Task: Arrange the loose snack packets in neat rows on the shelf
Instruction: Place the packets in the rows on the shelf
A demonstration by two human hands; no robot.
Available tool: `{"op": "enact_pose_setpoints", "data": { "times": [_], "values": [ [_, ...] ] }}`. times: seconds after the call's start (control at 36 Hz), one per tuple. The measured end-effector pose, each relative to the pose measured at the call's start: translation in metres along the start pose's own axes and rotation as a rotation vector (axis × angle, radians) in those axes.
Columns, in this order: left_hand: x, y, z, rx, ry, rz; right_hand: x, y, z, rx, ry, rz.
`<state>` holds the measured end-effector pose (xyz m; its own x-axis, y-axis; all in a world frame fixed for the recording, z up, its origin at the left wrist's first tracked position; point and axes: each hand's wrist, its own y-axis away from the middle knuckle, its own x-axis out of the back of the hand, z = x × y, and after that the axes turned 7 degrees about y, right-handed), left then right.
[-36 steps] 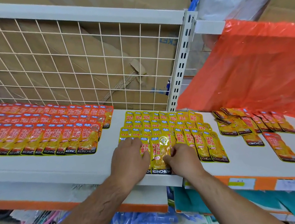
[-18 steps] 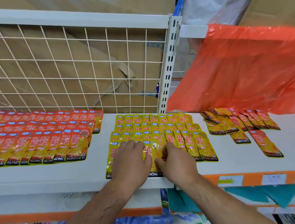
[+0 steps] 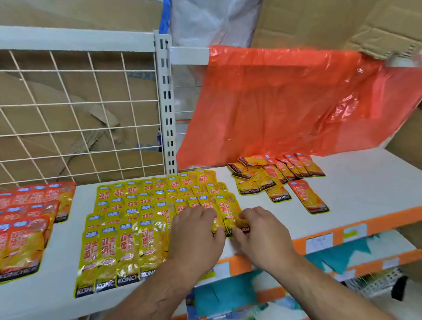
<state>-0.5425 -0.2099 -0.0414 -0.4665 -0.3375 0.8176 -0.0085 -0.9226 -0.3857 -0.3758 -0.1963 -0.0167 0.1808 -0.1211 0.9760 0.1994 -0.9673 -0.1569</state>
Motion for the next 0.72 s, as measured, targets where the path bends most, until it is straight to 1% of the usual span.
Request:
{"op": "enact_pose_setpoints", "data": {
  "times": [0.11, 0.28, 0.42, 0.58, 0.72],
  "values": [
    [-0.024, -0.019, 0.033, -0.017, 0.020, -0.038, 0.004, -0.008, 0.044, -0.056, -0.033, -0.010],
    [-0.074, -0.051, 0.093, -0.015, 0.009, -0.107, 0.008, -0.033, 0.130, -0.064, -0.060, -0.012],
    [-0.112, -0.079, 0.152, 0.067, 0.022, -0.201, 0.014, -0.062, 0.203, -0.048, -0.064, -0.044],
    [-0.159, -0.109, 0.210, 0.184, 0.057, -0.195, 0.020, -0.097, 0.278, -0.021, -0.069, -0.081],
    [-0.183, -0.125, 0.240, 0.299, -0.023, -0.219, 0.012, -0.129, 0.322, 0.022, -0.080, -0.106]
  ]
}}
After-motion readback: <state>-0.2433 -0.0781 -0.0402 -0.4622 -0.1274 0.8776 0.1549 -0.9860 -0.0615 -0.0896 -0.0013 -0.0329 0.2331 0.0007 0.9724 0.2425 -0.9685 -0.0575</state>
